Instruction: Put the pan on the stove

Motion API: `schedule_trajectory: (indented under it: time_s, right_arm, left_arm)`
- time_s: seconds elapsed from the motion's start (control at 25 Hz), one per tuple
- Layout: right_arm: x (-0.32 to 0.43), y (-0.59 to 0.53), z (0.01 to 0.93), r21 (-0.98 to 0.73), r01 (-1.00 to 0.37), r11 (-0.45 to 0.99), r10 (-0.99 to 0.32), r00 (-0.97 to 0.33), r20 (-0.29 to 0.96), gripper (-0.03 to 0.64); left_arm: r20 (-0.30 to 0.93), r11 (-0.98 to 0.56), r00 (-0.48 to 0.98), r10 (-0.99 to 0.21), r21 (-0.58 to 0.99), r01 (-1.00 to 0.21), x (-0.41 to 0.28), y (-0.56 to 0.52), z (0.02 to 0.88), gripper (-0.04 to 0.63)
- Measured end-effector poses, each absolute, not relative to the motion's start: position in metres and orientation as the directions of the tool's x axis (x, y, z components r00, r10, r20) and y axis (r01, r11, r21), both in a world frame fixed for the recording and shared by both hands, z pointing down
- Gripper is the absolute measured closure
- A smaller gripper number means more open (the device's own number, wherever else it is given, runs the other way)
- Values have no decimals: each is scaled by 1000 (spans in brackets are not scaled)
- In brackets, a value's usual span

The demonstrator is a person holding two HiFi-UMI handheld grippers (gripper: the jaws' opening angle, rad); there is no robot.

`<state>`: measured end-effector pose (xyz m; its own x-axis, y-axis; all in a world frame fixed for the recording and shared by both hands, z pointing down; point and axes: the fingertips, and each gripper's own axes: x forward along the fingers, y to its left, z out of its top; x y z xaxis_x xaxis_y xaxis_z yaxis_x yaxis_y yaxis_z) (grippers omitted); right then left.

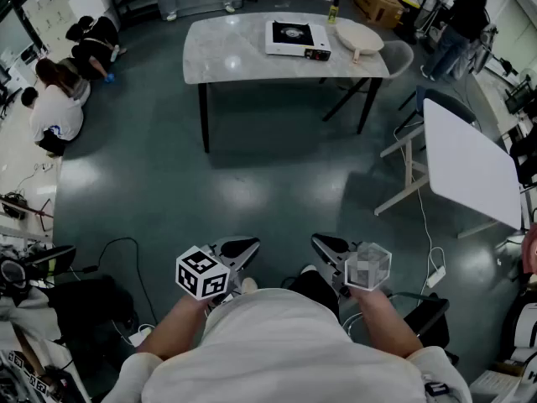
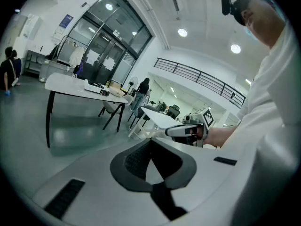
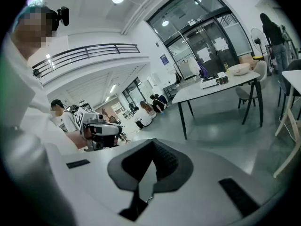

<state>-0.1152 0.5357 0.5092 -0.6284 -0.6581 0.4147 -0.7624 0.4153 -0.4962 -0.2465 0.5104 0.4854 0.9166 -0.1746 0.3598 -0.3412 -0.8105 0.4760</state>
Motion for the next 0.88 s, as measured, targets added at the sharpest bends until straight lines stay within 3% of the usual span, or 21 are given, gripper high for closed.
schedule_trajectory:
  time_s: [0.32,0.76,0.88]
  right_arm:
    - [-123,496,509,-478,-776,413,-658,-616,432,614]
    - [3,357,504,-558,-728,398,-693,-637,337,609]
    - [43,325,501,-567,-722,396,-698,-638,325,556]
  left_arm:
    - [358,-851,925,-131,439,-290,-242,466,492,577]
    - [395,-892,904,-161,334,-305,-113,332,460,575]
    - [389,-900,907,-160,319,-296,-76,308,446,575]
